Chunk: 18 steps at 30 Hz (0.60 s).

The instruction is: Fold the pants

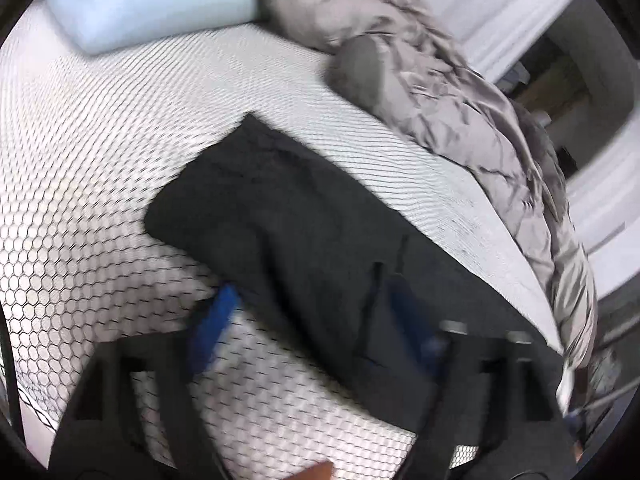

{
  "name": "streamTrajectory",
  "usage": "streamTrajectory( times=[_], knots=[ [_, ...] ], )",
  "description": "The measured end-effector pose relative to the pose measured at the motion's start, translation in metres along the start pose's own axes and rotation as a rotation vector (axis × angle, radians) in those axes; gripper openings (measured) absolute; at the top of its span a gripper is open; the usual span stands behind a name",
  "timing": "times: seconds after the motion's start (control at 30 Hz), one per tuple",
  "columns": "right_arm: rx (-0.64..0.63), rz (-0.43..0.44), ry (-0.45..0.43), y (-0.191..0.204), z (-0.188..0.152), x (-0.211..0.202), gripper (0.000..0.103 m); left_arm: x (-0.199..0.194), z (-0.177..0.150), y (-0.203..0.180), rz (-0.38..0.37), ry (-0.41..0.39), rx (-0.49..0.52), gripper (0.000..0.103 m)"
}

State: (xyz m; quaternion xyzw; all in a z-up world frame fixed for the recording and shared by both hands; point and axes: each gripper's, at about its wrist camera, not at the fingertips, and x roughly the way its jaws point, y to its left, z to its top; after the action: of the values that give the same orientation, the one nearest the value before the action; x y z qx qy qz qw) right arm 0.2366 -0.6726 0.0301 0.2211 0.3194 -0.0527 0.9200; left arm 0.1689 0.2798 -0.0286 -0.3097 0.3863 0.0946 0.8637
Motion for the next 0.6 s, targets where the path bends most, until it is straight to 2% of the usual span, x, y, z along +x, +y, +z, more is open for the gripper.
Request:
streamTrajectory(
  times=[0.07, 0.1, 0.17, 0.33, 0.5, 0.53, 0.57, 0.6],
  knots=[
    [-0.070, 0.040, 0.027, 0.022, 0.014, 0.012, 0.084, -0.009, -0.004, -0.021, 0.025, -0.054, 0.088, 0.102],
    [-0.106, 0.055, 0.040, 0.032, 0.019, 0.019, 0.088, -0.014, -0.006, -0.030, 0.034, -0.087, 0.128, 0.102],
    [-0.197, 0.061, 0.080, 0.057, 0.027, 0.043, 0.089, -0.024, -0.008, -0.041, 0.022, -0.125, 0.180, 0.102],
    [-0.381, 0.020, 0.206, 0.090, 0.030, 0.108, 0.089, -0.042, -0.007, -0.048, -0.046, -0.196, 0.202, 0.102],
    [-0.497, -0.032, 0.281, 0.114, 0.031, 0.164, 0.088, -0.027, -0.001, -0.057, -0.063, -0.182, 0.205, 0.102],
    [-0.516, -0.055, 0.285, 0.122, 0.030, 0.172, 0.082, -0.022, 0.000, -0.060, -0.060, -0.177, 0.207, 0.102],
    [-0.535, -0.069, 0.292, 0.122, 0.030, 0.174, 0.051, -0.014, 0.001, -0.064, -0.052, -0.170, 0.206, 0.102],
    [-0.537, -0.064, 0.299, 0.124, 0.032, 0.175, 0.035, -0.009, 0.002, -0.066, -0.048, -0.163, 0.208, 0.102]
  ],
)
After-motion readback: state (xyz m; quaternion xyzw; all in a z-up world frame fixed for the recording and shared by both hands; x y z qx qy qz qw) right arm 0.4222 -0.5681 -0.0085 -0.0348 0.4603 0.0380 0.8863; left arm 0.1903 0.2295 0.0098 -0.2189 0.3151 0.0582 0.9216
